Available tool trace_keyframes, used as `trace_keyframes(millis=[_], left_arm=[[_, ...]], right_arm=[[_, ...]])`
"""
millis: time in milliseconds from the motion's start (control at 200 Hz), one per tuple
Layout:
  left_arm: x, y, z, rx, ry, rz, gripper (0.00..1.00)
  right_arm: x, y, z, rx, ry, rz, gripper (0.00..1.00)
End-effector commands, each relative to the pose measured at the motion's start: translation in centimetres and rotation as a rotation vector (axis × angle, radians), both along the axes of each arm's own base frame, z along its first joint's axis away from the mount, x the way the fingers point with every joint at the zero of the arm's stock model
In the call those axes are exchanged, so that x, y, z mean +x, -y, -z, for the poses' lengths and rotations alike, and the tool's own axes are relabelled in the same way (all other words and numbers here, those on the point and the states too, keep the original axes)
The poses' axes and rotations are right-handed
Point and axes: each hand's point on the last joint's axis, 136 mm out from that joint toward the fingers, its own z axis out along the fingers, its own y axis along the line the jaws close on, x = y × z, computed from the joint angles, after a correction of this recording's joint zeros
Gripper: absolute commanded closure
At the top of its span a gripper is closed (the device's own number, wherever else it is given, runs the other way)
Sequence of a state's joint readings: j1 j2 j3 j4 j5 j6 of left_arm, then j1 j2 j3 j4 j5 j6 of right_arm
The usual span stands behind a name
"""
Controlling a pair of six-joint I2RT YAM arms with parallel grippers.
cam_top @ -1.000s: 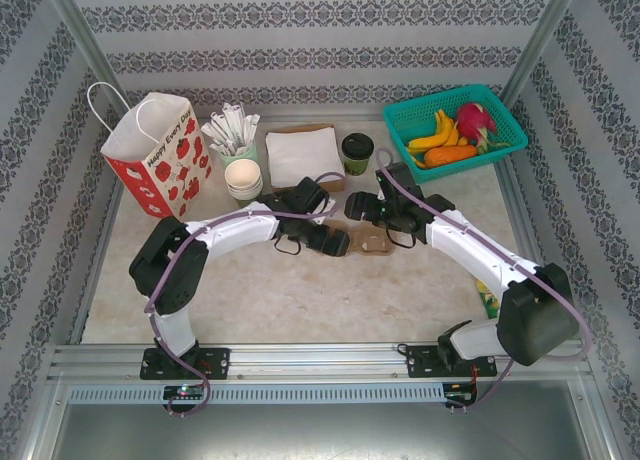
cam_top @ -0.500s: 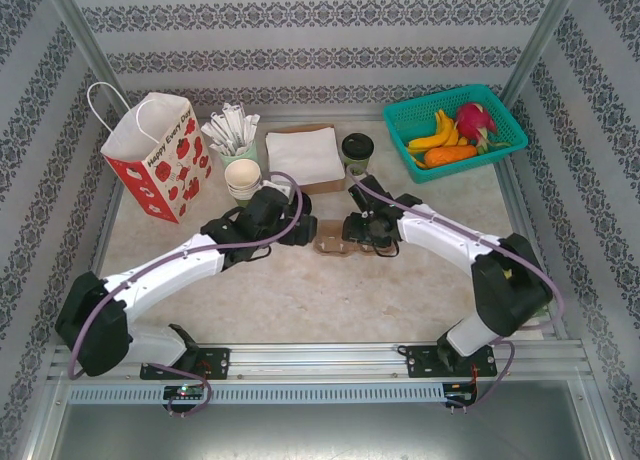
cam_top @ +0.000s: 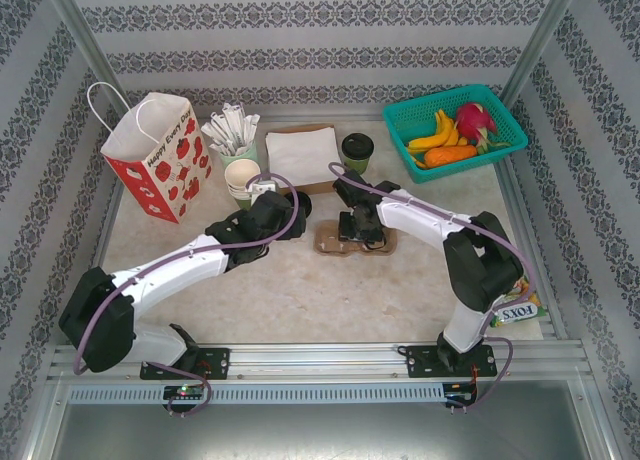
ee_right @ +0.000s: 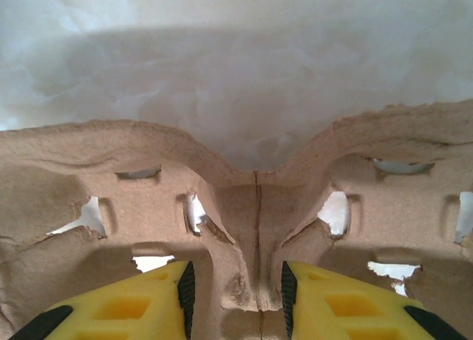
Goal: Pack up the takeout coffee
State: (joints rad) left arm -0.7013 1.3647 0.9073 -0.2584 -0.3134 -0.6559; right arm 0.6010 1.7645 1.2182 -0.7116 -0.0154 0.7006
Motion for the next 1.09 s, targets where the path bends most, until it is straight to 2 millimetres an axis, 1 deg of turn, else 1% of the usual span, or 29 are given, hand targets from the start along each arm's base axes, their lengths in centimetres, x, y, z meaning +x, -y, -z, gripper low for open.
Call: trace_keyframes(millis=[0,140,310,390,525,719,794,864,969,1089], left_arm=[[0.5,0.3,-1.1,0.012,0.018,-0.003,0.01],[0.4,0.3,-0.8,0.022,0.009,-0.002,0.01],[0.4,0.3,-0.5,0.030,0.002,0.002,0.01],[0.4,0.5,-0.6,0.032,0.000,0.011,0.01],[0.5,0.6,-0.9,0.035,0.003,0.019,0.01],[0.5,0.4,-1.0,0.032,0.006,0.005,0.01],[0.4,0.1,-1.4,0.027,0.015,-0.010,0.01],[0.4,-0.5,-2.0,0.023,0.032,-0.033,0.01],[0.4,-1.5,-3.2,-0.002,0.065,-0.065,0.01],[0.5,-3.2,-4.4,-0.037,0.087,-0.117,0.01]], right_arm=[[-0.5,-0.2,0.1,-0.036,-0.032,-0.027,0.62],[-0.5,0.1,0.6,-0.071,-0.046,-0.022,0.64],[-0.6,0.3,1.2,-0.074,-0.044,0.003,0.65],[-0.4,0.2,1.3,-0.067,-0.036,0.008,0.68],[-0.2,0.1,1.3,-0.058,-0.023,0.014,0.77],[-0.4,0.6,1.9,-0.085,-0.023,0.007,0.85],[-0.3,0.9,1.5,-0.096,-0.008,-0.005,0.90],[-0.1,1.2,0.8,-0.109,0.018,-0.022,1.00],[0.3,1.4,-0.4,-0.107,0.075,-0.048,1.00],[0.9,1.5,-1.6,-0.092,0.139,-0.050,1.00]])
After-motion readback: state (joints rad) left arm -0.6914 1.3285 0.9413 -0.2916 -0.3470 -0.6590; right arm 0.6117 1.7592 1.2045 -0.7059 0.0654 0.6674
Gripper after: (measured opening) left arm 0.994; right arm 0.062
